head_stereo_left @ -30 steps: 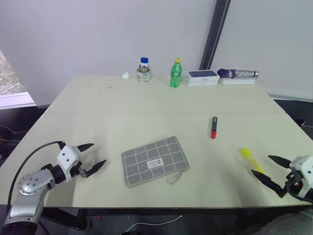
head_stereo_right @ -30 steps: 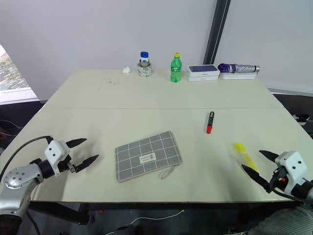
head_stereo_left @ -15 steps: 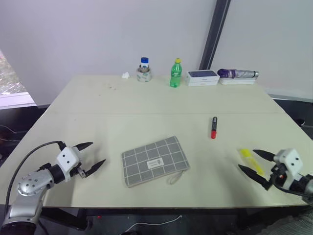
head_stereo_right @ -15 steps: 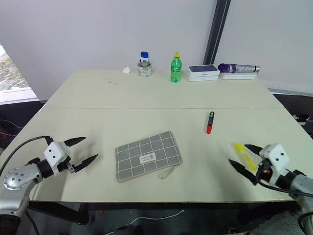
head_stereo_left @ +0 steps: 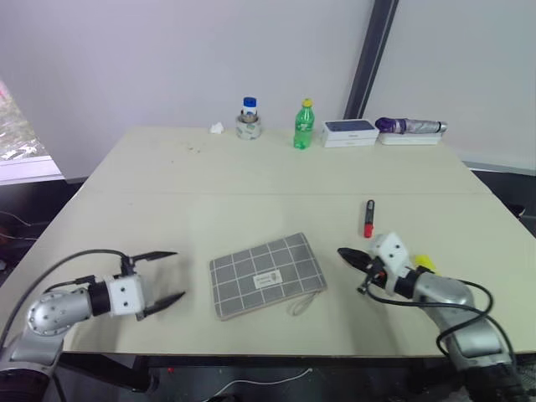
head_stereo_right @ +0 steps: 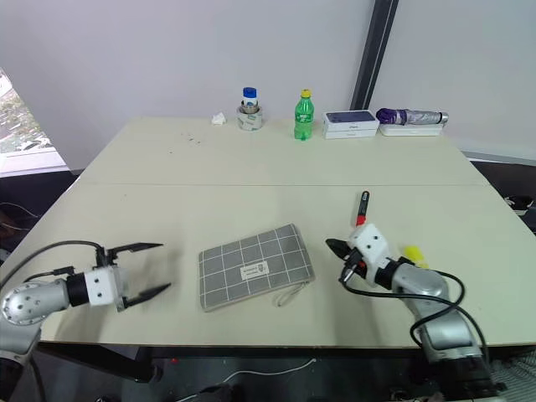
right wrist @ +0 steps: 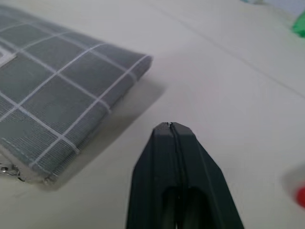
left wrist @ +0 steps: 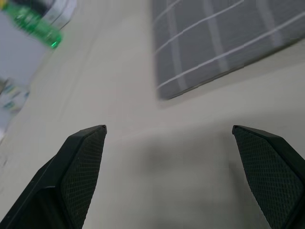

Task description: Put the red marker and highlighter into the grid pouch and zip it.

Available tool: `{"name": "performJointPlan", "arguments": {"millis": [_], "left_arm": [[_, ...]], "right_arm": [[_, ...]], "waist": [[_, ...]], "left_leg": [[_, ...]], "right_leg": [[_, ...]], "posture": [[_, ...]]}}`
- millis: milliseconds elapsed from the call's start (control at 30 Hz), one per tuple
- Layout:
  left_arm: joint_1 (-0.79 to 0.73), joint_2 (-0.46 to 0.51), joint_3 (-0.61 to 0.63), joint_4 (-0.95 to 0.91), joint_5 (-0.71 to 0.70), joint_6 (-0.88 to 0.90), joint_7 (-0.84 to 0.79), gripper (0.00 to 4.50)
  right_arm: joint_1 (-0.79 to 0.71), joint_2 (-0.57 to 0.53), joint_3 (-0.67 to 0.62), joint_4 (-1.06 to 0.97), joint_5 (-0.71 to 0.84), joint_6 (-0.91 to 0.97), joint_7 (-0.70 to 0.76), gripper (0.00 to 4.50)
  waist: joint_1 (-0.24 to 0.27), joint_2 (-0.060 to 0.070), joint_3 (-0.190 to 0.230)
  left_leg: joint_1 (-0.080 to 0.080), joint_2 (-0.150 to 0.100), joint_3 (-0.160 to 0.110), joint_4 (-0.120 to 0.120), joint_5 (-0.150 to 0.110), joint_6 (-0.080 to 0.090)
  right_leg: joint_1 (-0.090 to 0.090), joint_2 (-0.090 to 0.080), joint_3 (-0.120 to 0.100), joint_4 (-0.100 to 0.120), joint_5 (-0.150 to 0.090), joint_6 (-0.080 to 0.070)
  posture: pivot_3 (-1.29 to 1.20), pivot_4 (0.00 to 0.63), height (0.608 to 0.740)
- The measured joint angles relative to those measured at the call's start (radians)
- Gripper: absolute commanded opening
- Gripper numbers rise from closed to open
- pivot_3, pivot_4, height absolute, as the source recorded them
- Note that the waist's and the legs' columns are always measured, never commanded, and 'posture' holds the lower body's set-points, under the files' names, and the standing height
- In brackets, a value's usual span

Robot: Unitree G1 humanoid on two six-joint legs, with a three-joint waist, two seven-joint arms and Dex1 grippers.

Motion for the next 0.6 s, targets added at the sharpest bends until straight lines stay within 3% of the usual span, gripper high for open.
{"name": "performJointPlan", "arguments": {"millis": [267,600], "left_arm": [[-0.107,-0.032,-0.105,0.108,0.109,-0.198,0.057,4.5],[-0.255,-0.087,-0.223,0.267,0.164,-0.327,0.094,4.5]], "right_arm": [[-0.053,0.068,0.117,0.072,-0.17,-0.031,-0.099,0.02],[-0.055,0.097,0.136,0.071,-0.225,-0.024,-0.16,0.02]], "waist": [[-0.001,0.0,-0.001],[0.006,0.004,-0.004]], "left_leg": [[0.003,0.001,0.0,0.001,0.0,0.0],[0.008,0.0,0.0,0.001,0.0,0.0]], "right_leg": [[0.002,0.004,0.0,0.002,0.0,0.0],[0.007,0.004,0.0,0.002,0.0,0.0]], "posture": [[0.0,0.15,0.74],[0.0,0.15,0.74]]}}
